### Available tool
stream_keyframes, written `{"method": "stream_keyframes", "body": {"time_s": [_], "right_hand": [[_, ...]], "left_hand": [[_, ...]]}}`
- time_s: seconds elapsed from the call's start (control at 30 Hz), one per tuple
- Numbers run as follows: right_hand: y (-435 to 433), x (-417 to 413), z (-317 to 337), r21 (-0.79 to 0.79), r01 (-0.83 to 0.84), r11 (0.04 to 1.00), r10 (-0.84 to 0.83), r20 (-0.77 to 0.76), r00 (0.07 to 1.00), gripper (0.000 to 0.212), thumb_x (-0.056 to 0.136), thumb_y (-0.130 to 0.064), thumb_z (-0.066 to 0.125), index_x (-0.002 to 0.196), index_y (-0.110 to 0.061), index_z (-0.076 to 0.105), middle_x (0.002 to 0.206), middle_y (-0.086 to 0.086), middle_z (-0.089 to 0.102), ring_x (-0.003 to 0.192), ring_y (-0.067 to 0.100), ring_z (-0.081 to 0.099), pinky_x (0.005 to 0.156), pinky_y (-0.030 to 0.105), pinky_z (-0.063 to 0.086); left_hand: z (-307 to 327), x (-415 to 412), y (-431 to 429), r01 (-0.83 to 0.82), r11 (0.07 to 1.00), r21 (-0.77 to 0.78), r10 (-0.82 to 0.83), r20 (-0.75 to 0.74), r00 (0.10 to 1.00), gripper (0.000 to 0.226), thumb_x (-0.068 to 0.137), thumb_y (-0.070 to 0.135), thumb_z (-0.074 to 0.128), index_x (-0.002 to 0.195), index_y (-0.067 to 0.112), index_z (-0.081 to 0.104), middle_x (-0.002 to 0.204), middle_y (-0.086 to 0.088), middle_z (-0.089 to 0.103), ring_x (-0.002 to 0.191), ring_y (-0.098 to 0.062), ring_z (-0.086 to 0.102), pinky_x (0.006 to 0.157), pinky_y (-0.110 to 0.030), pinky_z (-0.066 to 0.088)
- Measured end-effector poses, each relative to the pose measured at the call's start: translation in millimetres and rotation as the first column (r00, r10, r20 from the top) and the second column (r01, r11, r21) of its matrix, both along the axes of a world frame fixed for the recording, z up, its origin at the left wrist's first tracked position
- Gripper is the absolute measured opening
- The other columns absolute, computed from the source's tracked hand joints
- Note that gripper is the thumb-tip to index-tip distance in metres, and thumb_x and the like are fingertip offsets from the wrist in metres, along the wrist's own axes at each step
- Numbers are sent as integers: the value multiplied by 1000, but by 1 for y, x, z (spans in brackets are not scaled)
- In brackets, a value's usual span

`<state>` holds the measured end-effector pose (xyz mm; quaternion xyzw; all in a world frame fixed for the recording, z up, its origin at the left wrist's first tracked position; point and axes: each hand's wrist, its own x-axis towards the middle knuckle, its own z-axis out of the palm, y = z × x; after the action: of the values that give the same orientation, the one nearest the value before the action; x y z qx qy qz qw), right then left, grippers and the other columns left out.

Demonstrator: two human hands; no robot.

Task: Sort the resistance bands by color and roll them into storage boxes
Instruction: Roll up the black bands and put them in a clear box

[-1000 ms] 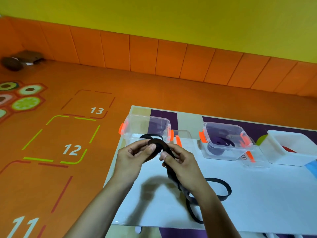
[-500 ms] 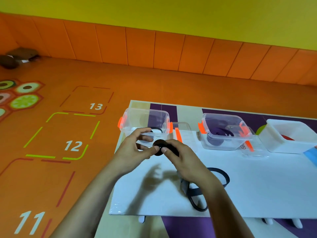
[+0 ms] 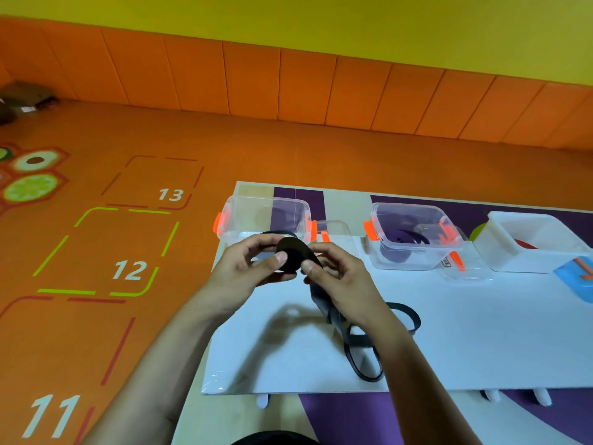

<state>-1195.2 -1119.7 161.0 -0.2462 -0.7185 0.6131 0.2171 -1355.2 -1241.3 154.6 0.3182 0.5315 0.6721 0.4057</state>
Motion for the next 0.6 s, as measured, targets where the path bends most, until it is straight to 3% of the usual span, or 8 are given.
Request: {"method": "stream_keyframes", "body": {"time_s": [0.07, 0.17, 0.27, 0.33, 0.47, 0.6], "right_hand": [[-3, -4, -2, -1, 55, 998, -55, -40, 998, 22, 100, -22, 64, 121, -24, 70, 90, -4, 74, 84, 14, 69, 81, 24, 53], [-4, -10, -3, 37, 67, 997, -65, -35, 997, 24, 104, -26, 58, 125, -32, 68, 101, -5, 74, 85, 17, 65, 80, 31, 54], [-6, -11, -4, 87, 47, 995, -47, -3, 999, 23, 106, -23, 53, 123, -31, 66, 114, -15, 71, 107, -2, 63, 90, 9, 42], [-6, -11, -4, 106, 28, 994, -31, 21, 999, 22, 107, -21, 50, 121, -29, 65, 118, -15, 69, 111, -6, 60, 91, 6, 39], [4, -10, -6, 180, -41, 983, 15, 144, 990, 20, 107, -26, 49, 121, -27, 63, 116, -5, 60, 86, 1, 60, 85, 18, 45], [10, -8, 0, 312, -217, 925, 122, 298, 947, 22, 107, -34, 50, 124, -29, 63, 112, -6, 56, 104, 1, 57, 95, 19, 43]], "left_hand": [[-4, 5, 5, -6, 998, 62, -4, 156, 988, 34, 88, 6, 71, 120, 0, 65, 124, -20, 68, 110, -36, 71, 92, -40, 59], [-10, 10, 11, -21, 997, 76, -7, 357, 934, 45, 86, 0, 68, 129, -8, 56, 131, -29, 62, 115, -39, 69, 95, -40, 58], [-14, 9, 12, -11, 999, 31, -2, 372, 928, 41, 92, -3, 66, 131, -7, 54, 134, -29, 61, 112, -38, 70, 98, -41, 57], [-13, 8, 11, 10, 999, -35, 0, 289, 957, 36, 92, 1, 67, 127, -4, 58, 130, -25, 63, 107, -38, 72, 94, -41, 59], [-1, 3, 8, 14, 968, -249, -35, -84, 996, 26, 94, 7, 71, 118, 5, 63, 120, -12, 66, 89, -25, 76, 80, -36, 63], [7, -11, 3, 20, 956, -292, -99, -258, 961, 27, 91, 13, 75, 117, 18, 68, 113, -7, 66, 82, -31, 73, 74, -35, 61]]}}
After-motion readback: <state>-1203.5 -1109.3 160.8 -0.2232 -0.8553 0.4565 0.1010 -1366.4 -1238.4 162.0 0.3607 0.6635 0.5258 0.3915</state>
